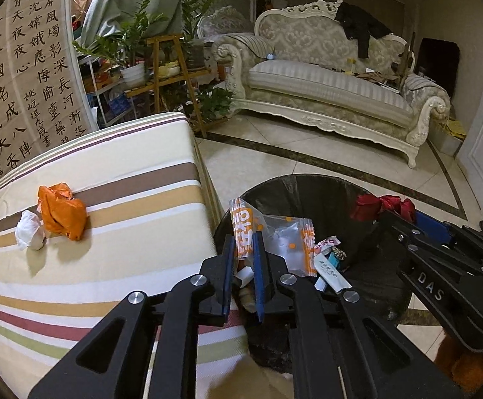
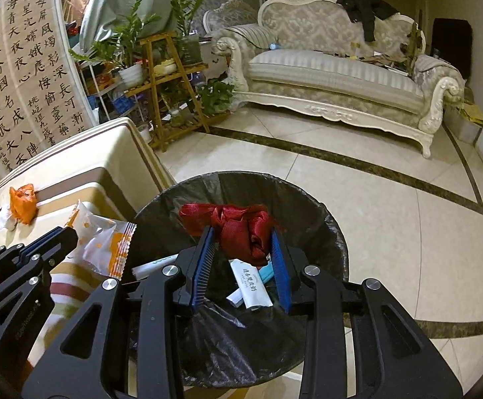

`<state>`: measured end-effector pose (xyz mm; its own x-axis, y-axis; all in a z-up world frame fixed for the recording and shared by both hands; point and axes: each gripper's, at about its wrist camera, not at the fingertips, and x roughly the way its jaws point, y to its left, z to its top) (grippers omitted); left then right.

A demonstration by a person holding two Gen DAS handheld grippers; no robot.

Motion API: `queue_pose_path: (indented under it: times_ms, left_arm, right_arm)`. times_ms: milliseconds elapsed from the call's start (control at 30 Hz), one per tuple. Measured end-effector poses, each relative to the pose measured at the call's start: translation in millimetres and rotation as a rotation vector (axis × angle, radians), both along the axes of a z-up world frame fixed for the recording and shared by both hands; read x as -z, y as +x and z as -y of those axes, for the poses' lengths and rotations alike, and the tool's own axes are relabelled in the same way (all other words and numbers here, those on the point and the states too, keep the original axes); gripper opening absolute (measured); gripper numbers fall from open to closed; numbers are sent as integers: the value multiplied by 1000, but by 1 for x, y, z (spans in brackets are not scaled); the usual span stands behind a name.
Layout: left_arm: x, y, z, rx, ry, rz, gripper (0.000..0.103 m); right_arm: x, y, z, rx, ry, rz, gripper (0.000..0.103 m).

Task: Collect trash
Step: 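Carry the clear bag and red cloth over the black bin, then open both tools to drop the bag and cloth into the bin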

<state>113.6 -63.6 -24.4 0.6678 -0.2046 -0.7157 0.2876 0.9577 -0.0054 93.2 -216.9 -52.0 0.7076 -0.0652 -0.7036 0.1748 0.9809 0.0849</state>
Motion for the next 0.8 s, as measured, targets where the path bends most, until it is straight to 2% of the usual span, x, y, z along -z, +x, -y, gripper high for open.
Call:
queue_pose_path:
  times_ms: [100, 433, 567, 633, 800]
  left_arm:
    - [0, 0, -1, -6, 0, -1, 25]
    - [-3, -1, -14, -39, -20, -2, 51]
    - [-6, -3, -26, -64, -30, 1, 56]
    - [-8, -2, -36, -86, -33, 7, 61]
    - [-11, 1, -65, -157, -34, 12, 63]
  right_arm:
    - [2, 2, 1, 3, 2, -8, 42]
    - [0, 3, -2, 3, -9, -9, 44]
    - [-4, 4, -9, -5, -12, -5, 45]
    - [-7, 5, -16, -15, -14, 0, 51]
    - [-16, 11, -36, -61, -13, 12, 51]
